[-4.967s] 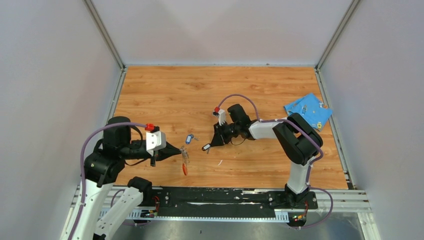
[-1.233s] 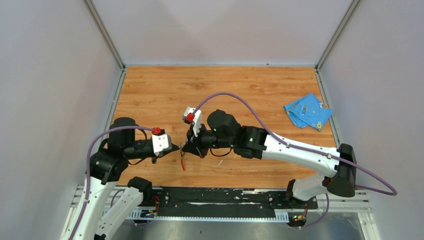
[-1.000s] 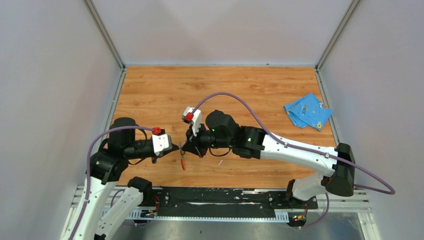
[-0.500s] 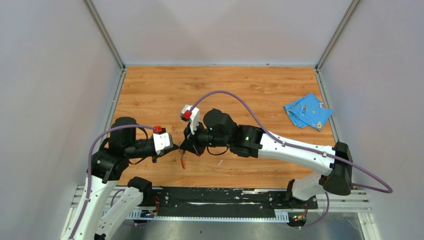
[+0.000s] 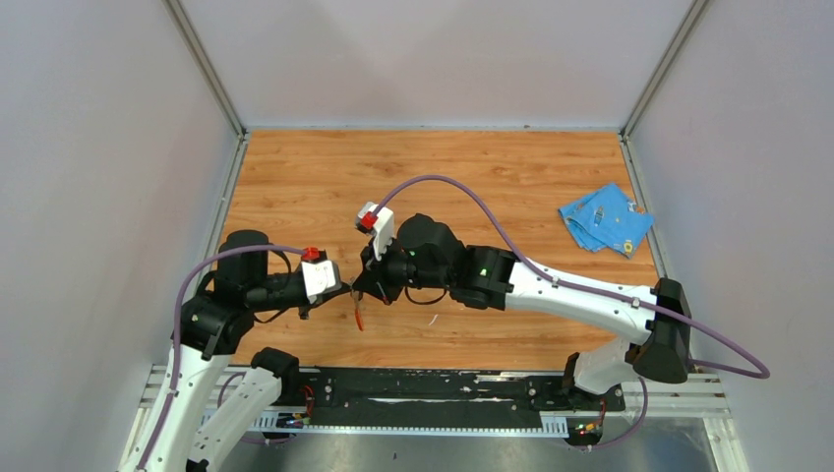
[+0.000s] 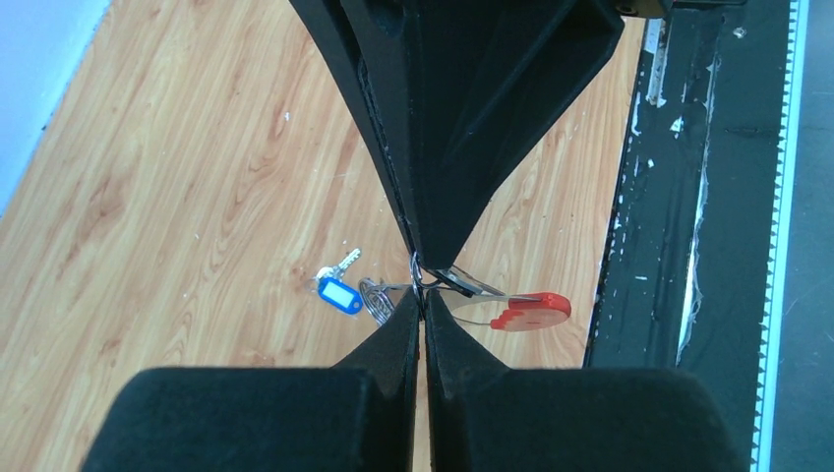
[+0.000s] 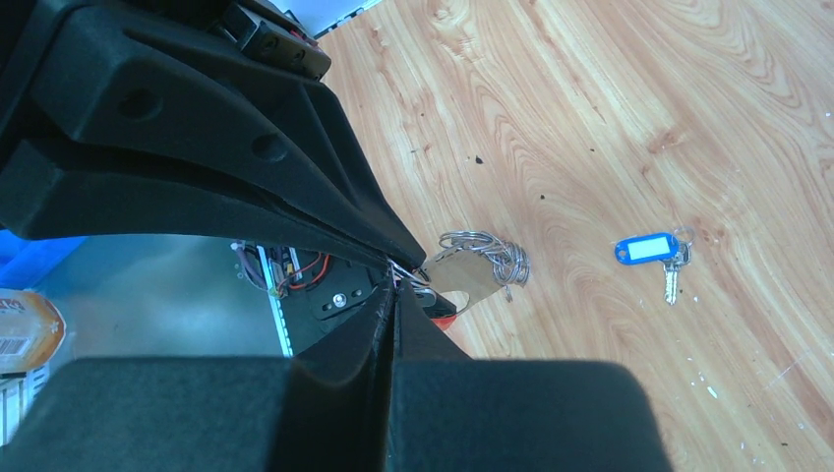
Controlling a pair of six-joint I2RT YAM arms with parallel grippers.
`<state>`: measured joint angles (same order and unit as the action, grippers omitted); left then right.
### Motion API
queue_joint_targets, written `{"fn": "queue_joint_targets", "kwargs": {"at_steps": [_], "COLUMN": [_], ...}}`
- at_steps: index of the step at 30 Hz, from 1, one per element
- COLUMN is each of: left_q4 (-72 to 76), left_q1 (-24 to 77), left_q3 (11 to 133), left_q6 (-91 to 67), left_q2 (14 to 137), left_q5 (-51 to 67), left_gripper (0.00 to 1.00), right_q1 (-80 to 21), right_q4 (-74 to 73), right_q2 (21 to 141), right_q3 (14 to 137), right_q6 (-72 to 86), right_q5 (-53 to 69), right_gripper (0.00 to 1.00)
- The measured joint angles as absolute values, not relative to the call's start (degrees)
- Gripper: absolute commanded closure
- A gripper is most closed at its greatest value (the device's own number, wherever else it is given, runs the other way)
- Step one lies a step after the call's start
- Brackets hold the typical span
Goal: Put the keys on the keyring
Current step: Insert the key onto the keyring.
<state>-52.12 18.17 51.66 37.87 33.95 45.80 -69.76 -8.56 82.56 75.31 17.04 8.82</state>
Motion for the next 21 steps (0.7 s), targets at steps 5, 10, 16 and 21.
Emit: {"fn": "queue_joint_targets", "kwargs": {"at_steps": [5,10,16,21], "left_q4": [-51.92,-51.88,-51.83,-51.86], "left_q1": [18.15,18.11,18.11,18.09], "left_q3": [51.27,51.09,51.09,51.09], "left_q6": [38.63,39.05,39.27,39.79], "left_q2": [33.63,33.43,33.43,33.26], "left_q5": [45.69,45.54,45.56,45.82], "left_gripper": [1.00,1.00,1.00,1.00], "right_q1": [-69.78,-69.87,-69.87,-69.84], "right_q4": [-8.75,-9.87,-10.41,-10.50], "right_q2": [82.74,83.24,83.24,83.22], "right_q3": [75.40,76.40,76.58,76.55], "right_q6": [18.00,18.52,19.20,19.94], "right_q5": [7.66,7.01,6.31,6.20], "right_gripper": [1.00,1.00,1.00,1.00]}}
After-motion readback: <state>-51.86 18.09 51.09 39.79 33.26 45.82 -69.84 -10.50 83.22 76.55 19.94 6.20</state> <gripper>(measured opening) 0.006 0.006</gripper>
